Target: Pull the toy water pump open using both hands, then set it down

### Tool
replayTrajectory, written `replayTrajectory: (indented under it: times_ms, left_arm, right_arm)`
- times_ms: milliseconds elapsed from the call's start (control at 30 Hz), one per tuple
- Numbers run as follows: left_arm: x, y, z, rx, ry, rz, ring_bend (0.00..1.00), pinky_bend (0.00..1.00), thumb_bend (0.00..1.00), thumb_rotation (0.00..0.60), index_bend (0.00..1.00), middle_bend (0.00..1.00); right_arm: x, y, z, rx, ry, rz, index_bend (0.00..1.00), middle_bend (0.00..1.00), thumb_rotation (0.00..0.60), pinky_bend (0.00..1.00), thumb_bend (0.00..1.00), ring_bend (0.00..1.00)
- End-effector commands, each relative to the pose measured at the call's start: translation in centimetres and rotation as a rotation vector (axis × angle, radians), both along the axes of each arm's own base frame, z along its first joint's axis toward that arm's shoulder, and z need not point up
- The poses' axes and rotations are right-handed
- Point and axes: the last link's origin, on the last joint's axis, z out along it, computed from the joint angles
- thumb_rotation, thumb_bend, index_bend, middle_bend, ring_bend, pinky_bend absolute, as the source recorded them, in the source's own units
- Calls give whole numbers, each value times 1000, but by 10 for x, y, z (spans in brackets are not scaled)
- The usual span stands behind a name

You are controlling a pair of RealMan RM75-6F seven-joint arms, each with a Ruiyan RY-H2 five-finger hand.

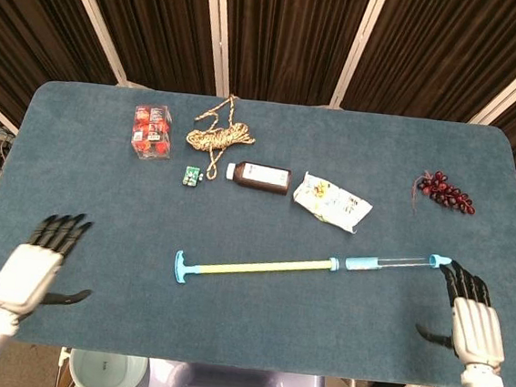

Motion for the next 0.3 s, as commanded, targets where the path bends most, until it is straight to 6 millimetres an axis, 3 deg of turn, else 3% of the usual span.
replayTrajectory:
  times_ms: [33,167,300]
  left_arm:
    - [-22,-18,12,56,-17,12,0,0,100,600,0,0]
    - [-41,-26,25,110,15,42,0,0,101,600,0,0]
    - [-47,-27,33,125,-11,81,0,0,101,600,0,0]
  right_arm:
    - [-8,13,9,-19,12,15,69,0,600,0,126,0]
    - [-11,16,16,-71,7,29,69,0,600,0,132,0]
    - [-13,14,17,-93,-4,13,69,0,600,0,137,0]
